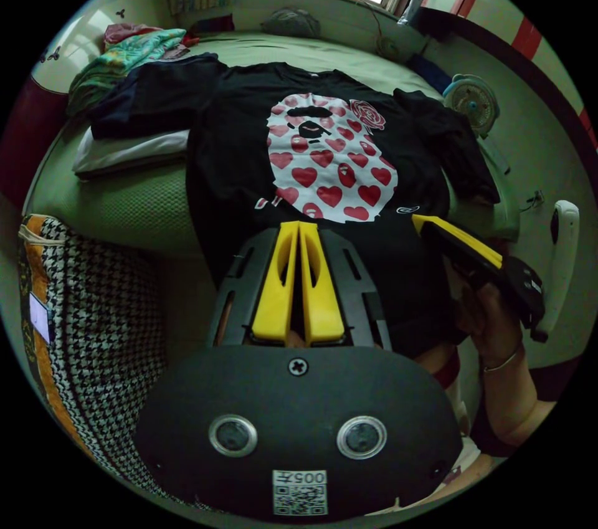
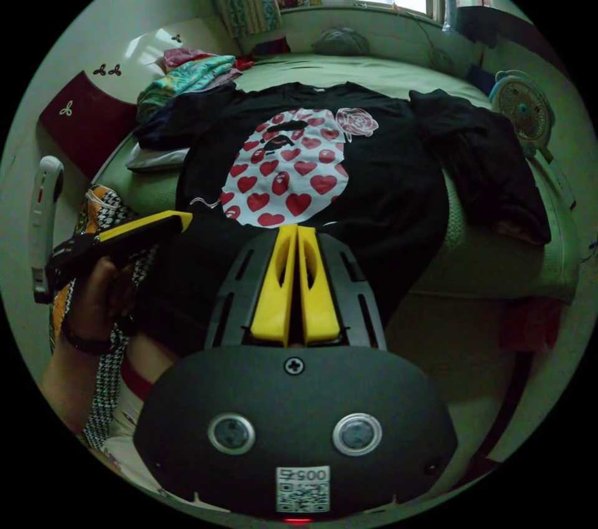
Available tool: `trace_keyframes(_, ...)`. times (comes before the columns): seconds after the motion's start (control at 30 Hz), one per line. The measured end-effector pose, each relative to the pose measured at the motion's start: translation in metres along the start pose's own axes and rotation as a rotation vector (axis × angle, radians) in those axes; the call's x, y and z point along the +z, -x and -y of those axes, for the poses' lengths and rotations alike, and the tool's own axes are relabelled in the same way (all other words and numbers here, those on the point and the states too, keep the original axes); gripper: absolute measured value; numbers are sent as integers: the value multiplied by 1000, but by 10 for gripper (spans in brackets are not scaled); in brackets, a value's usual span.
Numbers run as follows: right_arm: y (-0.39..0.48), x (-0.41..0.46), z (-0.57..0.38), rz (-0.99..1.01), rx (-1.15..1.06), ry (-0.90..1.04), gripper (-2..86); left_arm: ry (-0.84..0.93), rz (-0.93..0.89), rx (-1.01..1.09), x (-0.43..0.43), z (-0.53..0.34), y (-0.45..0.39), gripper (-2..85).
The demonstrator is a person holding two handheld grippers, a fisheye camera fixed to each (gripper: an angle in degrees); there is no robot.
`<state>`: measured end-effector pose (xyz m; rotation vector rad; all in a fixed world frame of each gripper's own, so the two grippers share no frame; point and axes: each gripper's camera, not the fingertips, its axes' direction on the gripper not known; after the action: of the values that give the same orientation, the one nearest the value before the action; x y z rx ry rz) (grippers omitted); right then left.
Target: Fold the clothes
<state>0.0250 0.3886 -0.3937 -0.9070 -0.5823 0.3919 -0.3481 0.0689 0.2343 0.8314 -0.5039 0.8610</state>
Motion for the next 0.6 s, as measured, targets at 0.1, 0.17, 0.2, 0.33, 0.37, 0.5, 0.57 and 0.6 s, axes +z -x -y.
trace_keyframes(0.1,1,1,-2,4,2,0,-9,0,0,0,0,-3,1,-7)
trace_keyframes(0.17,2,2,-4,3,1,-1,-9,0,-2,-2,-1,-5,1,-7)
trace_keyframes(0.2,2,3,-4,1,0,-1,-9,1,-3,-3,-1,-5,2,-7)
trace_keyframes(0.33,4,4,-7,0,-1,-2,-9,0,-2,-3,-2,-9,3,-7)
trace_keyframes(0.37,4,4,-8,1,-1,-2,-9,0,-1,-3,-2,-9,3,-7)
trace_keyframes(0.5,4,6,-10,8,3,-2,-9,1,0,-3,-3,-12,5,-7)
trace_keyframes(0.57,4,6,-10,10,4,-3,-9,1,-1,-3,-3,-13,6,-7)
trace_keyframes(0.6,4,7,-11,10,4,-3,-9,1,-1,-3,-3,-14,7,-7)
